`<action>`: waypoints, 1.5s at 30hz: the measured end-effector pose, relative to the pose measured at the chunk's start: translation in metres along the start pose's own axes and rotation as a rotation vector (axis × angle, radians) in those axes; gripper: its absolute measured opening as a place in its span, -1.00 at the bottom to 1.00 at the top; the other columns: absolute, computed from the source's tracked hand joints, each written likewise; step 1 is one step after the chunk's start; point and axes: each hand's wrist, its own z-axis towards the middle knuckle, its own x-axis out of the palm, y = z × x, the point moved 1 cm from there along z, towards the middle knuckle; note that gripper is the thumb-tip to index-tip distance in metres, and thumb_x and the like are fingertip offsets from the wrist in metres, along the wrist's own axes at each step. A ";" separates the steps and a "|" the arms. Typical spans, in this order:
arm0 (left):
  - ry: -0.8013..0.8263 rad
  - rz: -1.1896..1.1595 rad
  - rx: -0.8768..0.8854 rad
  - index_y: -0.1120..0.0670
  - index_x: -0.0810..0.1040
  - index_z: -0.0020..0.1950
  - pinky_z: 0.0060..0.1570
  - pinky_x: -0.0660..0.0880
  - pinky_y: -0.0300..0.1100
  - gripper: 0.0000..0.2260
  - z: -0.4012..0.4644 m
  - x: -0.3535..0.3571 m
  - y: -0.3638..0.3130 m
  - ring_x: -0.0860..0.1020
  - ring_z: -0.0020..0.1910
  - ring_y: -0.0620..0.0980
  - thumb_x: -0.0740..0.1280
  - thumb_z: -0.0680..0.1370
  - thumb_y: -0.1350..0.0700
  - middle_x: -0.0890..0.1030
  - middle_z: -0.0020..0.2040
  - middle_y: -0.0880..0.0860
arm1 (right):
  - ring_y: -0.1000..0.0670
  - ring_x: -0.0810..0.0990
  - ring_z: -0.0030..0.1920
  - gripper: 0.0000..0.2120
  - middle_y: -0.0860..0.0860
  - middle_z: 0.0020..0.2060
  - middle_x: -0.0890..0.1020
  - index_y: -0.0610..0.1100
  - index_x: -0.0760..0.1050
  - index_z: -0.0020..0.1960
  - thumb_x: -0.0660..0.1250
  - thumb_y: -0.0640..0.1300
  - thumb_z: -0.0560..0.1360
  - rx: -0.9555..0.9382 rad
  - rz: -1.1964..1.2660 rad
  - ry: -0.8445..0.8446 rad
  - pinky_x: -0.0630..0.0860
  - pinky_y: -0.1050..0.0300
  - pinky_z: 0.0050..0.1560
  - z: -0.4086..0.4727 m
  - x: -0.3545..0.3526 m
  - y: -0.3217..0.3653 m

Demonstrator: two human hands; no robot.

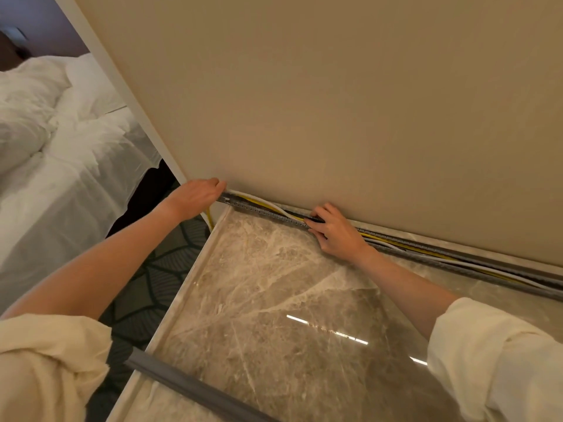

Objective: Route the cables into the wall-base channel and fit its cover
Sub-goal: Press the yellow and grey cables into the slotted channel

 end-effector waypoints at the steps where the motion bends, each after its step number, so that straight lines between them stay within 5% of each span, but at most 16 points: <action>1: -0.003 0.040 0.023 0.19 0.34 0.13 -0.23 0.54 -0.03 -0.78 0.003 -0.003 0.003 0.52 -0.24 0.12 0.22 0.52 0.37 0.51 -0.09 0.17 | -0.19 0.51 -0.07 -0.77 -0.16 -0.09 0.57 -0.29 0.61 0.08 0.41 -0.26 0.44 -0.002 0.000 0.001 0.53 -0.01 -0.06 -0.001 0.000 0.000; 12: -0.027 -0.061 -0.005 0.21 0.46 0.09 -0.14 0.55 0.02 -0.83 0.023 -0.001 0.006 0.57 -0.15 0.15 0.23 0.53 0.37 0.58 -0.06 0.19 | -0.20 0.51 -0.07 -0.79 -0.18 -0.10 0.58 -0.29 0.61 0.06 0.39 -0.25 0.45 -0.021 0.017 -0.009 0.52 -0.01 -0.07 0.000 -0.001 -0.001; 20: -0.107 -0.370 -0.176 0.27 0.60 0.09 0.00 0.49 0.05 -0.81 0.014 0.003 0.001 0.54 -0.02 0.21 0.26 0.56 0.26 0.57 0.02 0.25 | -0.21 0.52 -0.07 -0.78 -0.18 -0.11 0.58 -0.30 0.61 0.06 0.41 -0.26 0.43 -0.022 0.023 -0.016 0.54 -0.03 -0.07 0.001 -0.001 -0.001; 26: -0.174 -0.386 -0.295 0.27 0.60 0.06 -0.02 0.51 0.09 -0.80 0.006 0.011 -0.012 0.55 -0.05 0.22 0.21 0.54 0.36 0.59 -0.01 0.24 | -0.21 0.51 -0.07 -0.78 -0.17 -0.11 0.58 -0.29 0.62 0.07 0.41 -0.26 0.44 -0.012 0.038 -0.019 0.54 -0.02 -0.07 0.000 -0.003 0.000; 32: -0.142 -0.227 -0.212 0.27 0.58 0.05 -0.10 0.53 0.02 -0.81 0.004 0.005 -0.025 0.53 -0.08 0.19 0.23 0.50 0.37 0.54 -0.01 0.22 | -0.19 0.50 -0.04 -0.77 -0.16 -0.09 0.57 -0.27 0.61 0.09 0.40 -0.23 0.45 0.003 0.045 -0.009 0.53 0.01 -0.05 -0.001 -0.003 0.000; 37: -0.352 -0.267 -0.131 0.29 0.56 0.10 -0.18 0.55 0.02 -0.82 -0.001 0.003 -0.048 0.57 -0.10 0.21 0.25 0.56 0.25 0.59 -0.02 0.25 | -0.18 0.50 -0.03 -0.77 -0.15 -0.08 0.57 -0.26 0.61 0.10 0.39 -0.22 0.46 0.013 0.038 -0.006 0.52 0.01 -0.04 -0.001 -0.003 -0.001; 45: -0.383 -0.316 -0.073 0.24 0.51 0.21 0.07 0.54 0.03 -0.73 -0.001 0.010 -0.077 0.57 0.06 0.18 0.24 0.55 0.19 0.58 0.12 0.21 | -0.17 0.51 -0.07 -0.77 -0.15 -0.09 0.58 -0.25 0.61 0.09 0.40 -0.21 0.46 0.003 0.007 -0.015 0.50 0.04 -0.09 -0.002 -0.004 0.000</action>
